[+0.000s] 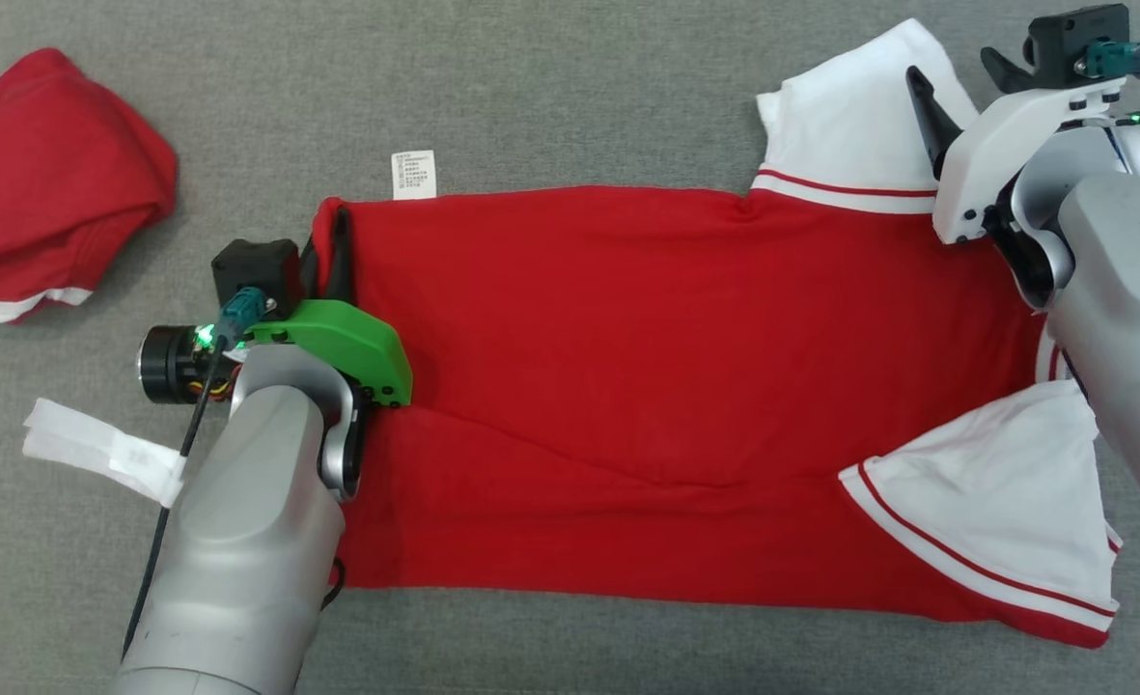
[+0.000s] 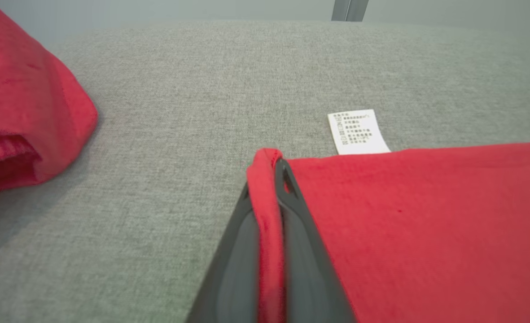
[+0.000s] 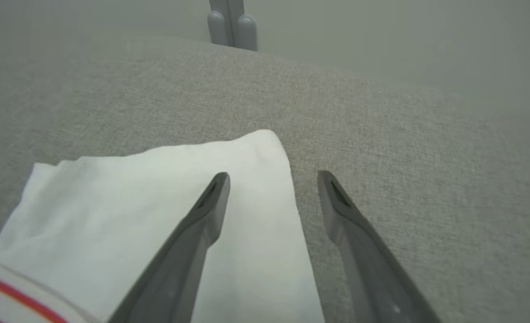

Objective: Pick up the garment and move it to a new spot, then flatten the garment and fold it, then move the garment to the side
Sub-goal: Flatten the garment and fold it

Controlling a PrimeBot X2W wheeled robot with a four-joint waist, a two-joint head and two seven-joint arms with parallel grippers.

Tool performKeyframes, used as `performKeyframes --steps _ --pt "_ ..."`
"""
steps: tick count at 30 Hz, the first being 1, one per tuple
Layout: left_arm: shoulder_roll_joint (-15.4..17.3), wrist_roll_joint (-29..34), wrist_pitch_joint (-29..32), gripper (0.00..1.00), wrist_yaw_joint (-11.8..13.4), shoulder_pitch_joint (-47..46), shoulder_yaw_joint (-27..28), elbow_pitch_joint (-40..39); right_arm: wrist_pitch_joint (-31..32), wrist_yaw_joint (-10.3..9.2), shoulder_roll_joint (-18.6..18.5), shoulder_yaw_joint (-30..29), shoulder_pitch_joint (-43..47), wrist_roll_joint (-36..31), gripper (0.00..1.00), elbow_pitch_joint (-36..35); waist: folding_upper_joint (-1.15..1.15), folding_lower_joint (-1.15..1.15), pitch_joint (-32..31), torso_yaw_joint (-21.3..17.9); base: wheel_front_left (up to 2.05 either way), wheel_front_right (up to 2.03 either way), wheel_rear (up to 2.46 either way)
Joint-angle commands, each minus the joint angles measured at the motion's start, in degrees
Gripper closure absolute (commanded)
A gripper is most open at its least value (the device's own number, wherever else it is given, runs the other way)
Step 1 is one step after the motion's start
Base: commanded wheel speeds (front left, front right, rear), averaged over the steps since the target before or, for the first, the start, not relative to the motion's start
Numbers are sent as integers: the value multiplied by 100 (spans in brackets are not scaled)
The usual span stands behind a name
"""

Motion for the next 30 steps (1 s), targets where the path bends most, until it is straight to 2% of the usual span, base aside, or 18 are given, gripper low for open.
performKeyframes --steps 1,9,10,11,12,15,23,30 --pt "19 -126 1 100 45 -67 -131 -59 47 -11 -89 72 -148 28 0 81 0 -1 249 261 0 0 0" --pt "13 -615 6 100 289 -131 -823 -353 179 -11 -264 425 -533 -22 0 543 0 -1 470 477 0 0 0" --pt "13 -650 8 100 311 -134 -861 -367 175 -10 -248 445 -535 6 15 581 0 -1 484 479 0 0 0" --pt "13 -694 10 100 333 -147 -895 -375 182 -10 -247 502 -557 -4 55 635 0 -1 497 480 0 0 0" --pt "13 -727 10 100 354 -164 -909 -383 180 -10 -264 555 -583 -28 100 680 0 -1 507 475 0 0 0" --pt "15 -760 10 100 408 -192 -894 -404 106 -13 -336 600 -627 5 100 803 0 -1 501 451 0 0 0" --pt "21 -425 0 100 450 -326 -611 -687 -840 -12 -351 415 -1061 -68 100 1015 0 -1 345 304 0 0 0" --pt "150 23 -1 100 255 -245 -231 -797 -1171 -12 -246 135 -1172 -341 100 915 0 -1 47 -20 0 0 0"
